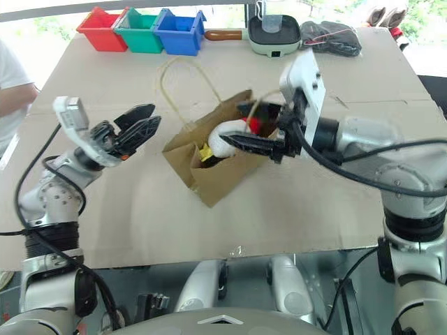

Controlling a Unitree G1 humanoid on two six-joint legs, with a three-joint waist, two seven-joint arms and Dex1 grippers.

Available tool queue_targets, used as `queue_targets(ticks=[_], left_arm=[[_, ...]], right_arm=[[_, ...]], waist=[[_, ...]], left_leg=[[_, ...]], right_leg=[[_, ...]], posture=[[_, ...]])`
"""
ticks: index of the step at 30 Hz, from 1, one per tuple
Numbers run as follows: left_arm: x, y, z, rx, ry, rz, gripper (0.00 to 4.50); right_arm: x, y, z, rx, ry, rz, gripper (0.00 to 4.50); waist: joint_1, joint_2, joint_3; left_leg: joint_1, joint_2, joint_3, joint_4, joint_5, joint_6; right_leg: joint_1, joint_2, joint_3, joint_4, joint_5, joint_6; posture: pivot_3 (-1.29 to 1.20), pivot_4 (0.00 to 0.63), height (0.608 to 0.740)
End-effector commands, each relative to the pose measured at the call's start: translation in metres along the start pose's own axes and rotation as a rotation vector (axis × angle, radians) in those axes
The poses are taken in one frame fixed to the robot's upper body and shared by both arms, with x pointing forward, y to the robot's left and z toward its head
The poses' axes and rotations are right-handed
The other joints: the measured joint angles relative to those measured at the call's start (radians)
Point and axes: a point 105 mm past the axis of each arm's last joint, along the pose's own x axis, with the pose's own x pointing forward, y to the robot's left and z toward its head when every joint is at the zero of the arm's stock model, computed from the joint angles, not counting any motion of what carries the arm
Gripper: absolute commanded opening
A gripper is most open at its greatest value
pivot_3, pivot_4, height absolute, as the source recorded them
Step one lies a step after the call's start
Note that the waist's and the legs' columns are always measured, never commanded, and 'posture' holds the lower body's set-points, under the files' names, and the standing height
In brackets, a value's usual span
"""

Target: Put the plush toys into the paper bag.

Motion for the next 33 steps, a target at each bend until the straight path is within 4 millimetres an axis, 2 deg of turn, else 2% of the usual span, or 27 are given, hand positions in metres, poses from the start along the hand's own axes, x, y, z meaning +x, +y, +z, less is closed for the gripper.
queue_targets(ticks=[1, 8, 11, 13, 19, 22, 25, 27, 33], left_arm=[[-0.004, -0.012, 0.004, 0.050, 0.015, -0.029, 4.44], [-0.003, -0.032, -0.023, 0.083, 0.175, -0.004, 4.44], [0.001, -0.041, -0.035, 0.067, 0.165, -0.012, 4.44], [0.006, -0.045, -0.040, 0.055, 0.161, -0.013, 4.44], [0.020, -0.049, -0.049, -0.020, 0.191, -0.061, 4.44], [0.026, -0.057, -0.056, -0.111, 0.232, -0.123, 4.44], [0.028, -0.053, -0.066, -0.132, 0.299, -0.104, 4.44], [0.029, -0.053, -0.066, -0.200, 0.305, -0.113, 4.44], [0.023, -0.043, -0.055, -0.189, 0.299, -0.096, 4.44]], right_arm=[[0.007, 0.005, 0.007, -0.056, 0.015, 0.086, 3.21], [-0.014, -0.001, -0.017, -0.021, 0.101, 0.069, 3.21], [-0.025, -0.003, -0.036, 0.014, 0.130, 0.015, 3.21], [-0.030, 0.001, -0.046, 0.041, 0.145, -0.002, 3.21], [-0.033, 0.020, -0.059, 0.083, 0.175, 0.029, 3.21], [-0.032, 0.023, -0.060, 0.084, 0.178, 0.024, 3.21], [-0.032, 0.027, -0.060, 0.082, 0.176, 0.022, 3.21], [-0.032, 0.028, -0.058, 0.082, 0.172, 0.018, 3.21], [-0.033, 0.033, -0.044, 0.073, 0.136, 0.016, 3.21]], waist=[[0.003, -0.001, 0.000], [0.019, -0.002, -0.001], [0.020, -0.002, -0.001], [0.021, -0.002, -0.001], [0.021, -0.002, -0.001], [0.021, -0.002, -0.001], [0.020, -0.002, -0.001], [0.020, -0.002, -0.001], [0.018, -0.002, -0.001]], left_leg=[[0.000, 0.000, 0.000, -0.001, 0.000, 0.000], [-0.003, -0.001, 0.000, 0.000, 0.000, 0.000], [-0.002, -0.001, 0.000, 0.000, 0.000, 0.000], [-0.001, -0.001, 0.000, 0.000, 0.000, 0.000], [-0.001, 0.000, 0.000, 0.001, 0.000, 0.000], [-0.001, -0.001, 0.000, 0.002, 0.000, 0.000], [-0.001, -0.001, 0.000, 0.002, 0.000, 0.000], [-0.001, -0.001, 0.000, 0.002, 0.000, 0.000], [-0.001, -0.001, 0.000, 0.002, 0.000, 0.000]], right_leg=[[0.000, 0.000, -0.001, 0.000, 0.000, 0.000], [0.001, -0.004, -0.001, -0.004, 0.000, 0.000], [0.001, -0.002, -0.001, -0.004, 0.000, 0.000], [0.001, -0.002, -0.001, -0.004, 0.000, 0.000], [0.001, -0.001, -0.001, -0.001, 0.000, 0.000], [0.001, -0.001, 0.000, -0.001, 0.000, 0.000], [0.001, -0.001, 0.000, -0.001, 0.000, 0.000], [0.001, 0.000, -0.001, -0.001, 0.000, 0.000], [0.001, -0.001, -0.001, -0.001, 0.000, 0.000]], posture=[[0.00, 0.150, 0.740], [0.00, 0.150, 0.740], [0.00, 0.150, 0.740], [0.00, 0.150, 0.740], [0.00, 0.150, 0.740], [0.00, 0.150, 0.740], [0.00, 0.150, 0.740], [0.00, 0.150, 0.740], [0.00, 0.150, 0.740]])
